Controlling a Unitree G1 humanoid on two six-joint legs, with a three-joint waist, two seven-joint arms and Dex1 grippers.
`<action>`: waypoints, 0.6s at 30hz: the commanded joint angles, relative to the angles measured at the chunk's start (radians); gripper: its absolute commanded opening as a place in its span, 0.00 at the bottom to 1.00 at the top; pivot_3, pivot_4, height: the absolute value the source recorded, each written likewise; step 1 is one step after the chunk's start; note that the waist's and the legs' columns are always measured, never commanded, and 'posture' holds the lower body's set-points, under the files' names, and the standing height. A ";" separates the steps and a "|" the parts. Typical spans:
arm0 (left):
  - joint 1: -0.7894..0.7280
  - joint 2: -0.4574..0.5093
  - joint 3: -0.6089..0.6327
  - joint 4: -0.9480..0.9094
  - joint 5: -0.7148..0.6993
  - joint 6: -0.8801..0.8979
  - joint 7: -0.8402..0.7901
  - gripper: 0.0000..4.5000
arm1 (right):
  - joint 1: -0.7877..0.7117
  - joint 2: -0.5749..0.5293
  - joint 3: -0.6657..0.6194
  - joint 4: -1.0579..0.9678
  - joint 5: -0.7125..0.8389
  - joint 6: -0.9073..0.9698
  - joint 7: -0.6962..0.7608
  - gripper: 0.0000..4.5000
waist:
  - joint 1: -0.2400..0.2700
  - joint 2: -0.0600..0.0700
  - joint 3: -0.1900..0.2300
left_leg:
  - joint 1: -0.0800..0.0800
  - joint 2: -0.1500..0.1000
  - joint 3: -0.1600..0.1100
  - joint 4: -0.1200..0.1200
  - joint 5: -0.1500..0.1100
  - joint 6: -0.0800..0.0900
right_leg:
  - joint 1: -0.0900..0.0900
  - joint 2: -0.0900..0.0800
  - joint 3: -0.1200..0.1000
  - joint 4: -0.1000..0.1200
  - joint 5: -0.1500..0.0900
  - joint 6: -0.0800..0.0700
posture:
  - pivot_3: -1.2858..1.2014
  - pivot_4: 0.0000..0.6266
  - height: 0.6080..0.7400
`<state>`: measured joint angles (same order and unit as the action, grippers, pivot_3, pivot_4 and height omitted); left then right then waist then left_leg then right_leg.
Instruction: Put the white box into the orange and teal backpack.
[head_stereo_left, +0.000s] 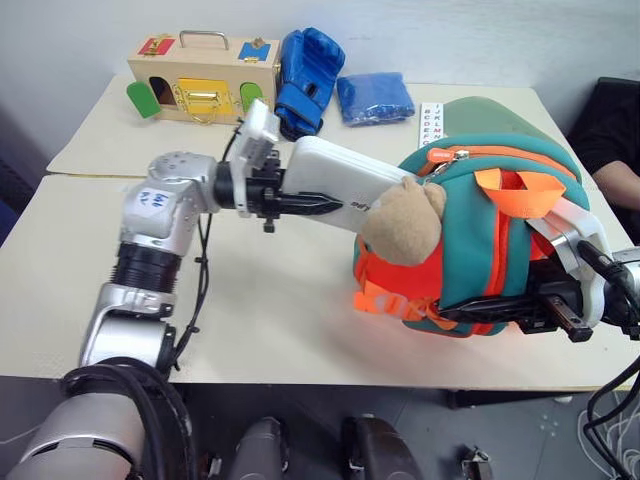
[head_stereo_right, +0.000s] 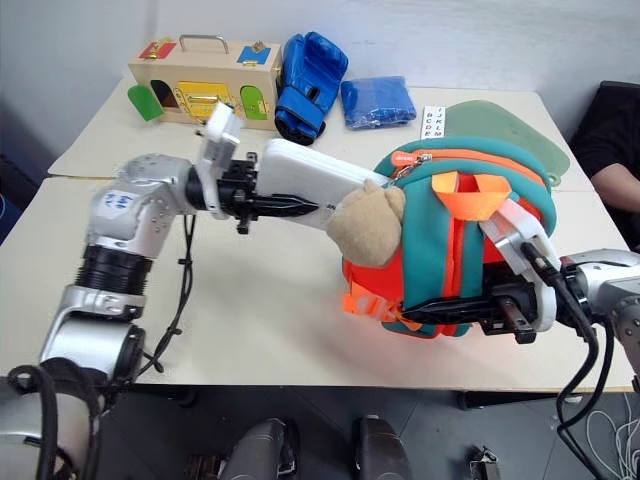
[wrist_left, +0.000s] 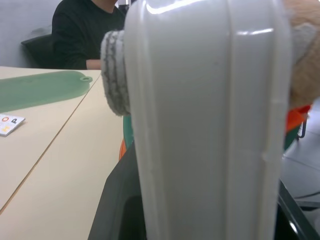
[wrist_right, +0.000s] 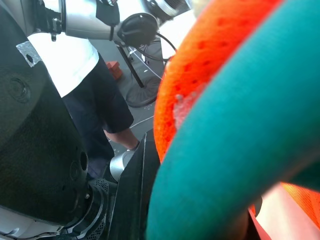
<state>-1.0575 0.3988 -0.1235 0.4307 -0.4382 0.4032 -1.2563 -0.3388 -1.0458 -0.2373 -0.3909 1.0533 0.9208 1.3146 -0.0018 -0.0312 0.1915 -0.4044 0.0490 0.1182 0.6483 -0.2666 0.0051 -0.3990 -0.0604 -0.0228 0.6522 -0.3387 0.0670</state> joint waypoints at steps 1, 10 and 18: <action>-0.057 -0.104 -0.017 0.043 0.037 -0.051 0.049 0.30 | -0.018 0.030 -0.010 -0.039 0.028 -0.014 -0.037 0.00 | 0.001 0.000 0.000 | 0.000 0.000 0.000 0.001 0.000 0.000 | 0.000 0.000 0.000 0.000 0.000 0.000 | 0.52 0.24 1.00; -0.082 -0.274 -0.013 0.180 0.102 -0.038 0.164 0.58 | -0.027 0.093 0.022 -0.042 -0.002 -0.032 -0.122 0.00 | -0.005 0.000 0.000 | -0.001 0.000 0.001 0.001 0.000 0.001 | -0.001 0.000 0.001 0.001 0.000 0.001 | 0.52 0.24 1.00; 0.044 -0.111 0.024 -0.094 0.064 0.066 0.117 0.99 | -0.047 0.132 0.053 -0.005 -0.041 -0.056 -0.153 0.00 | -0.021 0.000 0.000 | 0.000 0.001 0.000 0.000 0.002 -0.002 | -0.002 0.001 0.001 0.003 0.000 0.000 | 0.52 0.24 1.00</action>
<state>-1.0234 0.2507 -0.1337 0.4413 -0.3382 0.4396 -1.1110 -0.3717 -0.9223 -0.1673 -0.3965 1.0128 0.8906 1.1669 -0.0225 -0.0311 0.1915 -0.4048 0.0497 0.1185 0.6478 -0.2642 0.0028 -0.4018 -0.0597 -0.0221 0.6556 -0.3386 0.0672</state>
